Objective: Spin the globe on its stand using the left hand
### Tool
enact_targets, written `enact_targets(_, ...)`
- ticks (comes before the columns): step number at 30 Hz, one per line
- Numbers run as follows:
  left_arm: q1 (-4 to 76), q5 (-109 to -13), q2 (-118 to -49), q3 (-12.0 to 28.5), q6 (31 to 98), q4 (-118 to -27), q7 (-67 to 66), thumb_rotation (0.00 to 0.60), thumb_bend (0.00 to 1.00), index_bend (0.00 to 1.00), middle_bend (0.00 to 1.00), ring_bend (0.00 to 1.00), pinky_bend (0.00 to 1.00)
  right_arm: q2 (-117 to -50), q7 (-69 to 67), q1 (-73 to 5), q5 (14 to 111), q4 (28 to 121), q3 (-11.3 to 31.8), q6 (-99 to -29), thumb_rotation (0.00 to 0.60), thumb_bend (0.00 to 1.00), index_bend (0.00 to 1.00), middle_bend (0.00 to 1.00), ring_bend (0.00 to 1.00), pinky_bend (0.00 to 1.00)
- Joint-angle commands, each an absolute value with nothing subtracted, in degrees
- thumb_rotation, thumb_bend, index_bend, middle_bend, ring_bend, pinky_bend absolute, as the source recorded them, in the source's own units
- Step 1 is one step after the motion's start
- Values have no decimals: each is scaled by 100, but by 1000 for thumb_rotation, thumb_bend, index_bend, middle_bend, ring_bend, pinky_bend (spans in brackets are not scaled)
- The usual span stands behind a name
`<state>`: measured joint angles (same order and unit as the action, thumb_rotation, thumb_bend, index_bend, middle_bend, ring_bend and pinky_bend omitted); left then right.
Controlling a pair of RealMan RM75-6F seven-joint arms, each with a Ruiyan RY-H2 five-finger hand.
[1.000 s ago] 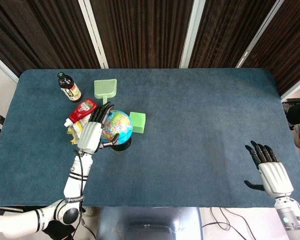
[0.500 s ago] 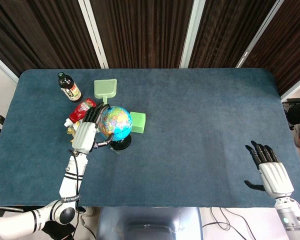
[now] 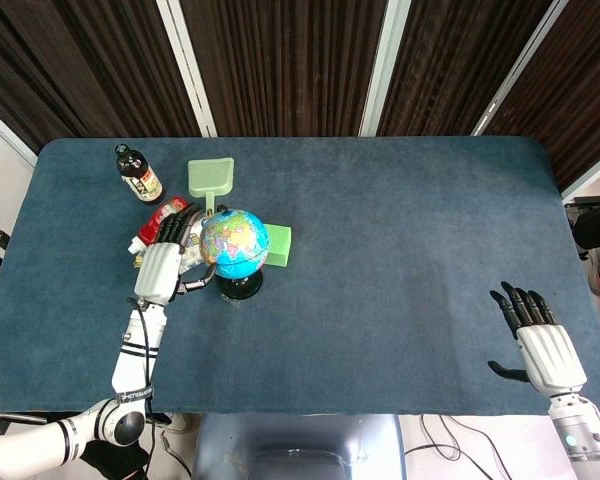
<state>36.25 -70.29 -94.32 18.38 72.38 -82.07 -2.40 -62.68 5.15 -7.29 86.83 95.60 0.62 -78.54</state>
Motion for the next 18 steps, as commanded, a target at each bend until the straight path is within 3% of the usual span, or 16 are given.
enact_targets(1, 3597, -7021, -9429, 1829, 7241, -8160, -200, 600, 317, 0, 0, 0, 8, -6272, 522, -729, 8680, 9559, 64, -7855, 600, 103, 0, 0, 0, 0)
enact_targets(18, 3732, -6762, -9437, 1991, 6916, -7762, -100, 600, 316, 0, 0, 0, 9, -6259, 501, -718, 8604, 9554, 107, -7875, 600, 103, 0, 0, 0, 0)
